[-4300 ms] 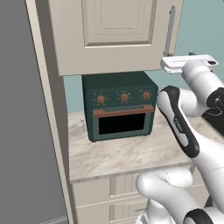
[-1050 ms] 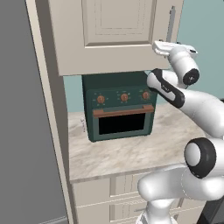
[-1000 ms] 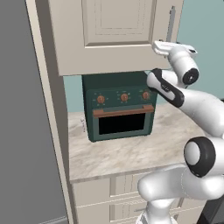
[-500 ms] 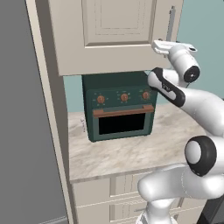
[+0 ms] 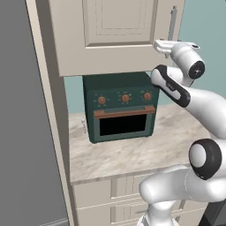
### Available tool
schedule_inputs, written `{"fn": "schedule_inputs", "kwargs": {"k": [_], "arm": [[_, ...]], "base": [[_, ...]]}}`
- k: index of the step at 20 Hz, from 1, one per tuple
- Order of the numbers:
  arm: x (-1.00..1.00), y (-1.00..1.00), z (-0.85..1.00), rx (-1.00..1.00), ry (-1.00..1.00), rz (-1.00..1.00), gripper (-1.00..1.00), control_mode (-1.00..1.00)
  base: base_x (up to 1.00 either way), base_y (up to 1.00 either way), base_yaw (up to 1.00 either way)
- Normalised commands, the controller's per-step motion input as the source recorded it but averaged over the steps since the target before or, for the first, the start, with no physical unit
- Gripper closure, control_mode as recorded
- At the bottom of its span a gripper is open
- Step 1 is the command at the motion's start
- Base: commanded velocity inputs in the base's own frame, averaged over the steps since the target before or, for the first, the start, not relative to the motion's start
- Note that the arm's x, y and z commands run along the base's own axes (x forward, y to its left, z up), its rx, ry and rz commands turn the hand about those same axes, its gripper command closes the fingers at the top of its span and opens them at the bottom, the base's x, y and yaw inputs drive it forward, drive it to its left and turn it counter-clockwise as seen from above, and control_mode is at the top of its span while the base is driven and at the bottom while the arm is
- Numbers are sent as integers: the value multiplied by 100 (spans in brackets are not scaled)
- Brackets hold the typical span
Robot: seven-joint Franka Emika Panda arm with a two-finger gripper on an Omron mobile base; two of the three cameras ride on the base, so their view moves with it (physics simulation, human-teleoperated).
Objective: Pick the sponge and spray from the cabinet and place them on the counter.
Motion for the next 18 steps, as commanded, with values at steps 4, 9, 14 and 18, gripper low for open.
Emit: {"fn": "schedule_inputs", "kwargs": {"k": [4, 9, 14, 18], "arm": [[29, 18, -12, 0, 6, 0, 100, -100], [25, 9, -5, 0, 6, 0, 100, -100], [22, 0, 0, 3, 9, 0, 100, -100], [12, 0, 0, 0, 14, 0, 100, -100]], "base": [[0, 0, 0], [0, 0, 0], [0, 0, 0], [0, 0, 0]]}}
